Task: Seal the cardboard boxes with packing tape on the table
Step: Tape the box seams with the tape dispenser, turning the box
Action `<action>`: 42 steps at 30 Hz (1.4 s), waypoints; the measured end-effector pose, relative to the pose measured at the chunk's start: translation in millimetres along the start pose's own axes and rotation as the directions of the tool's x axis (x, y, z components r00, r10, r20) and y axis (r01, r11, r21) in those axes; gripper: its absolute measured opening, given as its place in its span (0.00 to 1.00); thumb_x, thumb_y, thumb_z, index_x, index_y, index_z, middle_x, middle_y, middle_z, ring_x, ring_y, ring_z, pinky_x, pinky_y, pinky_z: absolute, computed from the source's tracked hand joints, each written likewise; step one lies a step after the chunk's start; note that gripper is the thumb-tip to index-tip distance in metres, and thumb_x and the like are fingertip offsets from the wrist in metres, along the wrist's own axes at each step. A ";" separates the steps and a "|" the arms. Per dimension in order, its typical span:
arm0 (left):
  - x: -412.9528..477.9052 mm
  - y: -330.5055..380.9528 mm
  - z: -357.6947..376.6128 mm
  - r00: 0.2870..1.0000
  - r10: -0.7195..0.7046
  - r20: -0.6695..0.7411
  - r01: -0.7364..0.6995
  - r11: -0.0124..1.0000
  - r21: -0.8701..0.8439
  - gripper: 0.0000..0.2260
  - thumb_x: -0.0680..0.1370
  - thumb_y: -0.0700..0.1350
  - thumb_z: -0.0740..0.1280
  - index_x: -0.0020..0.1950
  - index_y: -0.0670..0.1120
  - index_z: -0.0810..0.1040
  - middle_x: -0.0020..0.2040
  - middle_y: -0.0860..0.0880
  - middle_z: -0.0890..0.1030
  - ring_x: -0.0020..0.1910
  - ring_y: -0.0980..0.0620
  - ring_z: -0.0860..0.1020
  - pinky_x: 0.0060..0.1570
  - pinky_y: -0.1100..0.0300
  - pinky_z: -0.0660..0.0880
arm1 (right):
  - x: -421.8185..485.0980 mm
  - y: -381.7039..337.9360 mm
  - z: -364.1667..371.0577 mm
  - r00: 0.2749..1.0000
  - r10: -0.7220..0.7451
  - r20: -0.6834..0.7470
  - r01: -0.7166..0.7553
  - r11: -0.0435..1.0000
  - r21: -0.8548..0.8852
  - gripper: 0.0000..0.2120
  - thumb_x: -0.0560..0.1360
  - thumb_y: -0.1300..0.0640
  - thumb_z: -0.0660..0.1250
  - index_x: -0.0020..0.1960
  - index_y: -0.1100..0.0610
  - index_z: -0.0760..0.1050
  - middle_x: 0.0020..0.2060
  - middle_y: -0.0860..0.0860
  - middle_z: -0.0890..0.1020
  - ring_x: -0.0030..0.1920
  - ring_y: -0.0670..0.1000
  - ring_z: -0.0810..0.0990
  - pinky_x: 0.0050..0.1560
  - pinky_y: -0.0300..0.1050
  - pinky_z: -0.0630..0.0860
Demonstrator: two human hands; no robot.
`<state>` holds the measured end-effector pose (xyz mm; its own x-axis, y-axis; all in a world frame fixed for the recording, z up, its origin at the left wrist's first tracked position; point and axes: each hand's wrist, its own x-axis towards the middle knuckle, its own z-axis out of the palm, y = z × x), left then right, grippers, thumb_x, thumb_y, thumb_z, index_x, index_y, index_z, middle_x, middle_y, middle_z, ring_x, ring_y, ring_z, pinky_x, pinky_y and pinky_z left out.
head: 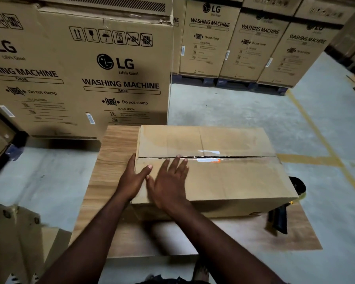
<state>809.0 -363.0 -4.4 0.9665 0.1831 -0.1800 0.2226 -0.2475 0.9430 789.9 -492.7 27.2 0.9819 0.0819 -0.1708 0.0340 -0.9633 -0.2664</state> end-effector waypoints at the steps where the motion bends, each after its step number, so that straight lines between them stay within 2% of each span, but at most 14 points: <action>1: 0.7 -2.2 0.1 1.000 -0.020 0.019 0.021 0.999 -0.031 0.28 0.80 0.51 0.70 0.77 0.56 0.65 0.68 0.57 0.76 0.67 0.54 0.74 0.63 0.58 0.69 | -1.8 -5.6 -0.2 0.999 -0.051 0.014 0.051 0.999 -0.005 0.40 0.81 0.39 0.51 0.81 0.65 0.48 0.78 0.71 0.43 0.78 0.73 0.38 0.77 0.66 0.38; 4: 4.5 -6.4 -5.0 0.997 -0.046 0.069 0.050 0.997 -0.057 0.29 0.78 0.56 0.69 0.78 0.57 0.65 0.69 0.57 0.76 0.67 0.55 0.74 0.69 0.55 0.69 | -1.6 -5.7 -9.2 0.965 -0.259 -0.049 0.262 0.962 0.071 0.28 0.81 0.47 0.57 0.75 0.62 0.66 0.75 0.66 0.66 0.77 0.69 0.59 0.78 0.62 0.55; 6: 6.3 -7.2 -8.9 0.993 -0.063 0.100 0.071 0.995 -0.072 0.33 0.74 0.62 0.68 0.77 0.59 0.65 0.70 0.59 0.75 0.68 0.56 0.74 0.72 0.51 0.68 | 6.5 2.1 -13.2 0.922 -0.310 -0.233 0.350 0.924 0.156 0.19 0.78 0.51 0.59 0.63 0.60 0.77 0.59 0.59 0.81 0.63 0.62 0.77 0.68 0.58 0.70; 7: 6.9 -7.4 -8.7 0.993 -0.064 0.103 0.071 0.995 -0.071 0.32 0.75 0.62 0.68 0.77 0.60 0.65 0.70 0.59 0.75 0.68 0.56 0.74 0.72 0.51 0.67 | 12.5 5.8 -13.9 0.911 -0.278 -0.304 0.347 0.916 0.203 0.19 0.77 0.51 0.60 0.62 0.60 0.77 0.58 0.58 0.82 0.60 0.60 0.79 0.66 0.57 0.72; 10: 7.8 -9.0 -6.6 0.994 -0.060 0.093 0.068 0.994 -0.080 0.29 0.77 0.57 0.68 0.77 0.59 0.65 0.69 0.59 0.75 0.68 0.55 0.73 0.72 0.51 0.67 | 23.7 6.5 -10.8 0.966 -0.187 -0.181 0.219 0.959 0.178 0.34 0.79 0.41 0.52 0.77 0.63 0.63 0.76 0.61 0.66 0.78 0.60 0.61 0.78 0.60 0.56; 14: 10.5 -11.1 -10.9 0.987 -0.087 0.134 0.099 0.992 -0.082 0.31 0.74 0.60 0.67 0.77 0.59 0.66 0.68 0.59 0.77 0.67 0.56 0.75 0.71 0.51 0.68 | 19.7 1.3 -0.7 0.973 -0.225 -0.050 0.227 0.973 0.039 0.42 0.76 0.36 0.34 0.81 0.61 0.53 0.81 0.61 0.49 0.81 0.61 0.44 0.80 0.61 0.41; 17: 14.8 -10.0 -12.6 0.965 -0.130 0.227 0.167 0.974 -0.152 0.29 0.75 0.63 0.64 0.75 0.57 0.69 0.66 0.56 0.79 0.66 0.54 0.76 0.71 0.49 0.69 | 22.4 4.8 3.3 0.972 -0.233 -0.028 0.232 0.972 -0.029 0.42 0.78 0.34 0.42 0.82 0.61 0.49 0.81 0.61 0.45 0.81 0.61 0.40 0.79 0.61 0.38; 20: 11.8 -0.9 -7.7 0.948 -0.164 0.271 0.239 0.933 -0.270 0.18 0.85 0.58 0.56 0.70 0.53 0.72 0.60 0.55 0.81 0.60 0.56 0.79 0.62 0.61 0.74 | 23.8 5.7 4.9 0.972 -0.233 -0.012 0.232 0.971 -0.060 0.45 0.78 0.30 0.48 0.82 0.61 0.47 0.81 0.61 0.43 0.81 0.61 0.38 0.79 0.62 0.38; 24: 16.3 -7.4 -6.8 0.883 -0.255 0.394 0.422 0.799 -0.427 0.28 0.83 0.64 0.47 0.68 0.49 0.77 0.61 0.46 0.83 0.60 0.48 0.82 0.63 0.51 0.75 | 23.0 1.7 4.6 0.976 -0.216 -0.021 0.215 0.975 -0.054 0.49 0.76 0.26 0.50 0.82 0.61 0.47 0.81 0.61 0.43 0.81 0.61 0.38 0.79 0.64 0.39; 28: 30.2 -14.8 -3.2 0.851 -0.360 0.383 0.514 0.720 -0.466 0.32 0.82 0.67 0.45 0.62 0.48 0.80 0.55 0.44 0.85 0.54 0.46 0.84 0.54 0.53 0.76 | 22.0 -6.2 3.9 0.982 -0.186 -0.037 0.185 0.982 -0.048 0.54 0.72 0.23 0.52 0.82 0.61 0.48 0.81 0.63 0.45 0.81 0.63 0.39 0.78 0.66 0.39; 34: 60.9 -15.4 -1.1 0.801 -0.469 0.373 0.591 0.720 -0.364 0.32 0.83 0.66 0.47 0.60 0.45 0.81 0.51 0.41 0.85 0.51 0.41 0.82 0.54 0.51 0.76 | 20.2 -18.8 3.2 0.993 -0.121 0.013 0.121 0.993 -0.004 0.59 0.69 0.21 0.58 0.82 0.62 0.44 0.81 0.62 0.41 0.80 0.63 0.35 0.76 0.68 0.36; 38: 104.5 23.1 -15.7 0.892 -0.396 0.216 0.450 0.753 -0.479 0.28 0.83 0.63 0.54 0.65 0.41 0.78 0.61 0.38 0.82 0.56 0.39 0.81 0.55 0.47 0.78 | 8.8 -27.1 3.5 0.980 -0.188 0.061 0.190 0.982 -0.012 0.58 0.70 0.27 0.65 0.81 0.63 0.44 0.80 0.64 0.41 0.80 0.65 0.36 0.76 0.69 0.36; 40: 116.3 34.0 -28.7 0.952 -0.294 0.090 0.307 0.893 -0.329 0.26 0.81 0.62 0.62 0.69 0.44 0.75 0.65 0.41 0.80 0.59 0.41 0.80 0.61 0.44 0.77 | 1.2 -29.8 6.6 0.967 -0.242 0.081 0.244 0.970 -0.021 0.58 0.69 0.28 0.66 0.81 0.63 0.44 0.80 0.63 0.40 0.80 0.65 0.35 0.76 0.69 0.37; 42: 111.2 31.3 -40.6 0.987 -0.141 -0.072 0.137 0.989 -0.061 0.23 0.80 0.57 0.68 0.70 0.46 0.75 0.67 0.45 0.78 0.62 0.46 0.77 0.63 0.52 0.73 | -4.9 -31.0 10.7 0.955 -0.285 0.082 0.288 0.957 -0.024 0.58 0.68 0.30 0.68 0.82 0.62 0.44 0.80 0.63 0.40 0.80 0.65 0.35 0.76 0.68 0.36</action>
<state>918.3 -311.7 16.4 0.9137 0.2844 -0.2904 0.3442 -0.1615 0.9249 782.1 -460.4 26.2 0.9128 0.3738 -0.1645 0.3197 -0.9048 -0.2814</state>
